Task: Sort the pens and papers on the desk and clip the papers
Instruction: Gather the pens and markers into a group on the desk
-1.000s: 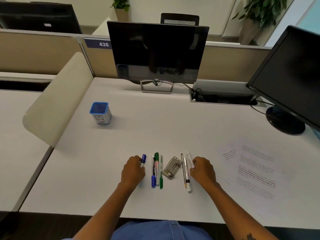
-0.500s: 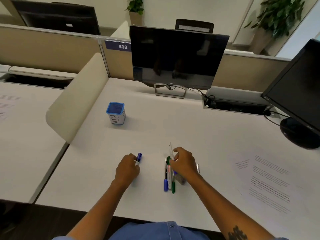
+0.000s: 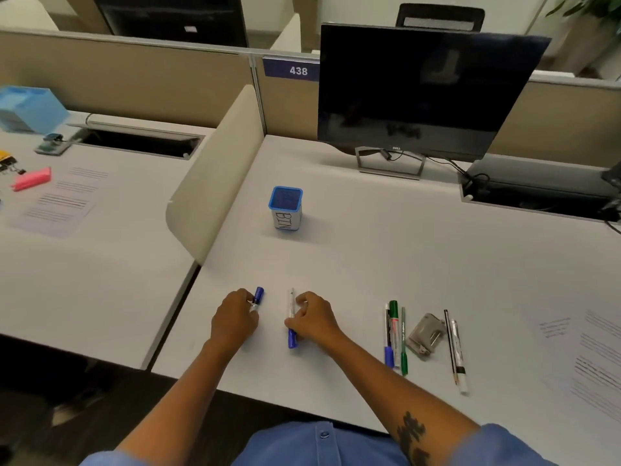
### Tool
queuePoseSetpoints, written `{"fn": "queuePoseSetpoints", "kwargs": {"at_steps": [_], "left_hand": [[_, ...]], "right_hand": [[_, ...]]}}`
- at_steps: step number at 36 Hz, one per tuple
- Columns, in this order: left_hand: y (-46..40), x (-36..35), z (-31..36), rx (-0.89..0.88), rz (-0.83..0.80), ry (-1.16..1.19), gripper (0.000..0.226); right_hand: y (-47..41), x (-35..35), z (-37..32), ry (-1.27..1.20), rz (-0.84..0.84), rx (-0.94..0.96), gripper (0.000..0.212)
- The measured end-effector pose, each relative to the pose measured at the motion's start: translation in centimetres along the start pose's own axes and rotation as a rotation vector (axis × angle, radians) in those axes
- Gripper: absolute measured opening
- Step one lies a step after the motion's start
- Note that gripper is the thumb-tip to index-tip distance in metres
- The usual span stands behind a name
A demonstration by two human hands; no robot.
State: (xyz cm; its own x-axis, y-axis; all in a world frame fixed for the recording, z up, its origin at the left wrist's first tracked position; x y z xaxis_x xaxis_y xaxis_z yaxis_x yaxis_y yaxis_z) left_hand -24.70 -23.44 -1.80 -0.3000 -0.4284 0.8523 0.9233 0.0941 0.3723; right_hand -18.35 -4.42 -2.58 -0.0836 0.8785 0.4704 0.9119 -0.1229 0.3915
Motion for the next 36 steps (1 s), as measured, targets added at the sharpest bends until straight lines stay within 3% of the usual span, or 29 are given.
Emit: {"fn": "queuePoseSetpoints", "kwargs": {"at_steps": [14,36], "left_hand": [[-2.7,2.3,-3.3,0.003,0.019,0.055,0.031],[-2.4,3.1,-4.1,0.040,0.017,0.133,0.021]], "right_hand": [[-3.7,-7.1,-6.0,0.099,-0.096,0.081,0.069],[-4.3,-8.8,-8.2,0.135,-0.126,0.123,0.062]]}}
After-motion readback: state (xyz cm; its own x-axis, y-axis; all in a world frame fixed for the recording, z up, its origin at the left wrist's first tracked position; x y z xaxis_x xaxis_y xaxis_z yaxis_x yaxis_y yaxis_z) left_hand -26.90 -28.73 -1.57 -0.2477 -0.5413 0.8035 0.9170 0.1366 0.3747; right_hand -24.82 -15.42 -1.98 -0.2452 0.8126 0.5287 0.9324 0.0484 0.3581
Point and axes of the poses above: each hand's wrist, its own y-axis away from the middle knuckle, its own x-axis out of the back of the hand, z = x × y, the point moved 5 cm from there along -y, towards the middle knuckle, and after that the axes turned 11 degrees about x, right-handed, at the moved point
